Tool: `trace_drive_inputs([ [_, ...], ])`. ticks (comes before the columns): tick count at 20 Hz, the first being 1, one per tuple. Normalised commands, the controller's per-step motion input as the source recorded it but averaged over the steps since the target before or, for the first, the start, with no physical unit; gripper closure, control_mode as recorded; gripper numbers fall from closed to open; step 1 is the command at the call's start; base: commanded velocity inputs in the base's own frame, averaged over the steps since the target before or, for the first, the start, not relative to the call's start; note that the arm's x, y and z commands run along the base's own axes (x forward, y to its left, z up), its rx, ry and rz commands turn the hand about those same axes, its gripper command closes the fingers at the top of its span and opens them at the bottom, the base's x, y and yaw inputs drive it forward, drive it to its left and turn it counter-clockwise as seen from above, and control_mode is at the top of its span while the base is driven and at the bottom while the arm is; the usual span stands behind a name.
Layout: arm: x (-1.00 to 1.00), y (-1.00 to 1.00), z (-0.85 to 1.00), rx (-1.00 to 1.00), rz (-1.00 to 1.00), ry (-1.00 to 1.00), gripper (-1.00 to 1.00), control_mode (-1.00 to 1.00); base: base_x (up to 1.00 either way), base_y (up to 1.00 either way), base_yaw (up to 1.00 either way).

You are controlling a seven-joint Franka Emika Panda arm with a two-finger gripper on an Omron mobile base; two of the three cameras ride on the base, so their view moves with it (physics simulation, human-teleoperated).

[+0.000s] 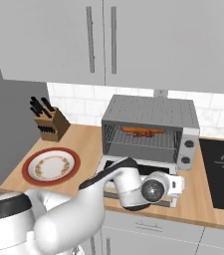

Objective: Pick up the kebab skewer and baguette bread, and place them inside the toaster oven. Close the toaster oven door and start by setting the timer.

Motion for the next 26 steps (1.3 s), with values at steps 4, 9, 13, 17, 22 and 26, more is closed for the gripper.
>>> trace_drive_inputs([
  [4,-0.22,-0.27,-0.08,0.00,0.05,0.00,-1.00,-1.00,0.00,0.00,0.00],
  [9,-0.24,-0.26,-0.21,0.00,0.05,0.00,-1.00,-1.00,0.00,0.00,0.00],
  [13,-0.23,-0.20,-0.23,0.00,0.05,0.00,-1.00,-1.00,0.00,0.00,0.00],
  [17,-0.23,-0.05,-0.28,0.00,0.03,0.06,-1.00,-1.00,0.00,0.00,0.00],
  [22,-0.14,0.00,-0.26,0.00,0.01,0.08,-1.00,-1.00,0.00,0.00,0.00],
  [26,-0.01,0.00,-0.25,0.00,0.00,0.09,-1.00,-1.00,0.00,0.00,0.00],
])
